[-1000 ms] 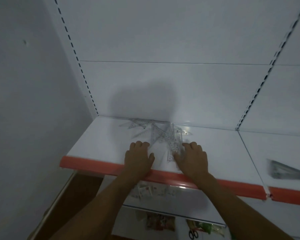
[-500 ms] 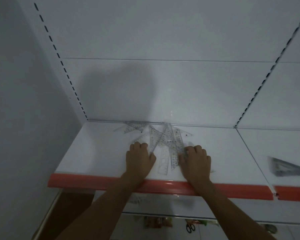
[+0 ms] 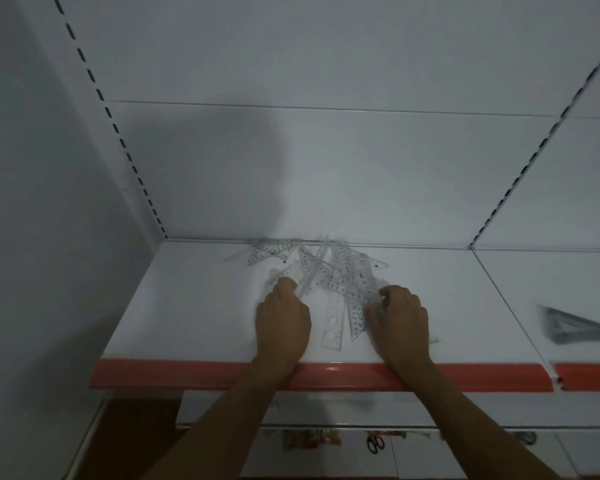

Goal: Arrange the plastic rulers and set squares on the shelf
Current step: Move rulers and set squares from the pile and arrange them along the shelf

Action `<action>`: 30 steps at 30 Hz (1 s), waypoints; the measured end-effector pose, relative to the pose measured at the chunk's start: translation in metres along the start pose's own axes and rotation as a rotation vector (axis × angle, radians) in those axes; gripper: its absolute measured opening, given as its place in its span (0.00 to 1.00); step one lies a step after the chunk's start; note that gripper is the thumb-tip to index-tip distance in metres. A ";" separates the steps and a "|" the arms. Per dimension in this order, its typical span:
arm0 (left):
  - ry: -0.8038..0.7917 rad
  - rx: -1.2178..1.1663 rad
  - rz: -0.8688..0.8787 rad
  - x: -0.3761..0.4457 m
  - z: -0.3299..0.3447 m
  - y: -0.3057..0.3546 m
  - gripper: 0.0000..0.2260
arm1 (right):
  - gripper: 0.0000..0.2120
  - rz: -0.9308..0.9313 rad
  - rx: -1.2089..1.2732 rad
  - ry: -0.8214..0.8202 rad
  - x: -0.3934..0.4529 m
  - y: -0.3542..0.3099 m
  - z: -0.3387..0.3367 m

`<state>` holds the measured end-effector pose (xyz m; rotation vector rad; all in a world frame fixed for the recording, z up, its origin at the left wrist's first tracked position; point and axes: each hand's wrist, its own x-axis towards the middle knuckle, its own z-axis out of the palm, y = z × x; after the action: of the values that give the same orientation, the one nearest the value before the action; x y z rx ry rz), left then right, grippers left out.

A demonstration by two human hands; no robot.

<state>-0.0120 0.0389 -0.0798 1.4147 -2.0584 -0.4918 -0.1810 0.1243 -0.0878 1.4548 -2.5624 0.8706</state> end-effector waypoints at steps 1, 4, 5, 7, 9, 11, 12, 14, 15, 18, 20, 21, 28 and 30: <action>0.017 -0.033 -0.005 -0.001 -0.001 0.000 0.07 | 0.14 0.001 0.009 0.003 0.000 0.000 0.000; 0.040 -0.094 -0.020 -0.004 -0.003 0.002 0.10 | 0.13 0.016 0.038 -0.006 0.000 -0.001 -0.002; 0.036 -0.102 -0.020 -0.004 -0.003 0.001 0.10 | 0.12 0.019 0.046 -0.008 0.000 -0.001 -0.002; 0.026 -0.114 -0.010 -0.005 -0.001 0.000 0.10 | 0.11 0.016 0.042 -0.006 0.000 0.000 -0.001; 0.001 -0.118 0.013 -0.006 0.001 -0.001 0.10 | 0.10 -0.003 0.018 0.007 0.000 0.001 0.001; -0.024 -0.115 0.037 -0.007 0.000 0.000 0.10 | 0.09 -0.018 0.005 0.023 0.000 0.001 0.002; -0.035 -0.117 0.043 -0.008 0.000 0.000 0.10 | 0.09 -0.022 0.006 0.027 0.000 0.002 0.002; -0.043 -0.118 0.047 -0.008 0.000 0.000 0.11 | 0.07 -0.022 0.012 0.027 0.000 0.002 0.003; -0.045 -0.119 0.047 -0.007 0.000 0.000 0.11 | 0.07 -0.020 0.017 0.027 0.000 0.003 0.003; -0.049 -0.141 0.044 -0.007 0.000 0.001 0.12 | 0.06 0.008 0.051 0.045 0.000 0.003 0.003; -0.063 -0.164 0.024 -0.007 -0.001 0.001 0.13 | 0.06 0.058 0.077 0.057 0.001 0.003 0.002; -0.070 -0.169 0.015 -0.007 -0.001 0.001 0.13 | 0.05 0.077 0.082 0.060 0.001 0.003 0.002; -0.051 -0.129 0.052 -0.009 -0.007 0.002 0.12 | 0.09 0.118 0.140 0.071 -0.001 0.007 0.001; -0.035 -0.102 0.083 -0.010 -0.005 0.002 0.12 | 0.10 0.072 0.096 0.065 -0.001 0.008 0.003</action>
<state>-0.0069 0.0489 -0.0774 1.2647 -2.0795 -0.5824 -0.1863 0.1269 -0.0938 1.3417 -2.5729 1.0464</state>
